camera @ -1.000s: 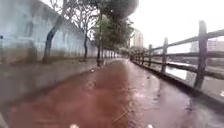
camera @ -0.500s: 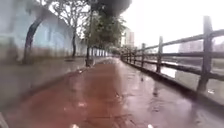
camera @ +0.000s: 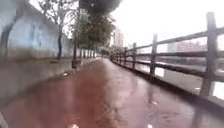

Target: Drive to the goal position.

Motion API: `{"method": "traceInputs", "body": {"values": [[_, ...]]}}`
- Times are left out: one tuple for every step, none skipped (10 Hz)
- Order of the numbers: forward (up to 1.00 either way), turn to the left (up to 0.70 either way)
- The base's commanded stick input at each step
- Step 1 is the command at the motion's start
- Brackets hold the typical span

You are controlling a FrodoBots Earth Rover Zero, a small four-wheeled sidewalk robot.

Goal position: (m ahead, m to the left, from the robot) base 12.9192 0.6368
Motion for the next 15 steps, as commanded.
{"method": "traceInputs", "body": {"values": [[0.85,0.02],[0.85,0.02],[0.85,0.02],[0.85,0.02],[0.85,0.02],[0.85,0.02],[0.85,0.02],[0.85,0.02],[0.85,0.02],[0.85,0.02],[0.85,0.02],[0.85,0.02],[0.85,0.02],[0.85,0.02],[0.85,0.02]]}}
